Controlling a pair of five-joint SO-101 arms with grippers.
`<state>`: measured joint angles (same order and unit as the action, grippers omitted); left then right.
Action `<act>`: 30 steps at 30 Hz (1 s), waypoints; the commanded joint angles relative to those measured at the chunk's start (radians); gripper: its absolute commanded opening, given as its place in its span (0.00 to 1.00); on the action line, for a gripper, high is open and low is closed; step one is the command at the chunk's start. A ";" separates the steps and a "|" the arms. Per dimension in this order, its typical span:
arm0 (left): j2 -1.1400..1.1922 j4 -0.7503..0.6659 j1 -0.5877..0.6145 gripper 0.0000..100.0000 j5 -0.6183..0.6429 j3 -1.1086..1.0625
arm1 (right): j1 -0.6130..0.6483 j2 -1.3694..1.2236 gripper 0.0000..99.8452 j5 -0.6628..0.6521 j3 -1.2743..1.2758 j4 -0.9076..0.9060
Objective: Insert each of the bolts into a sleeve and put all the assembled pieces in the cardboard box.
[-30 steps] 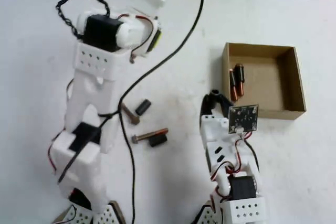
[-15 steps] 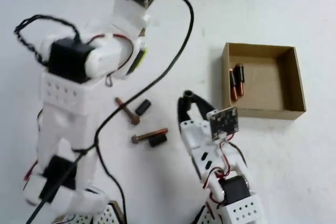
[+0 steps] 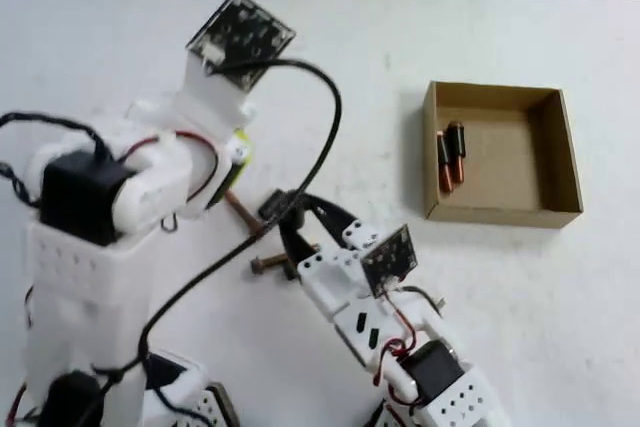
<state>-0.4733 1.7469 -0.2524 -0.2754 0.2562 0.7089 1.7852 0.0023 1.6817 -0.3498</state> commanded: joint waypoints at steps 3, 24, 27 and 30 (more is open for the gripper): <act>-0.170 -0.101 0.008 0.02 -0.011 -0.132 | 0.012 0.013 0.02 -0.002 0.009 0.090; -0.608 -0.611 0.002 0.02 -0.002 -0.756 | 0.093 0.005 0.02 -0.198 0.009 0.079; -0.611 -0.628 0.002 0.02 0.034 -0.755 | 0.093 0.008 0.02 -0.198 0.009 0.064; -0.611 -0.654 0.001 0.02 0.089 -0.755 | 0.093 0.012 0.02 -0.198 0.009 0.025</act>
<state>-1.0610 1.1423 -0.2524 -0.2309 -0.5094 0.7933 1.7852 -0.1803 1.6817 -0.3115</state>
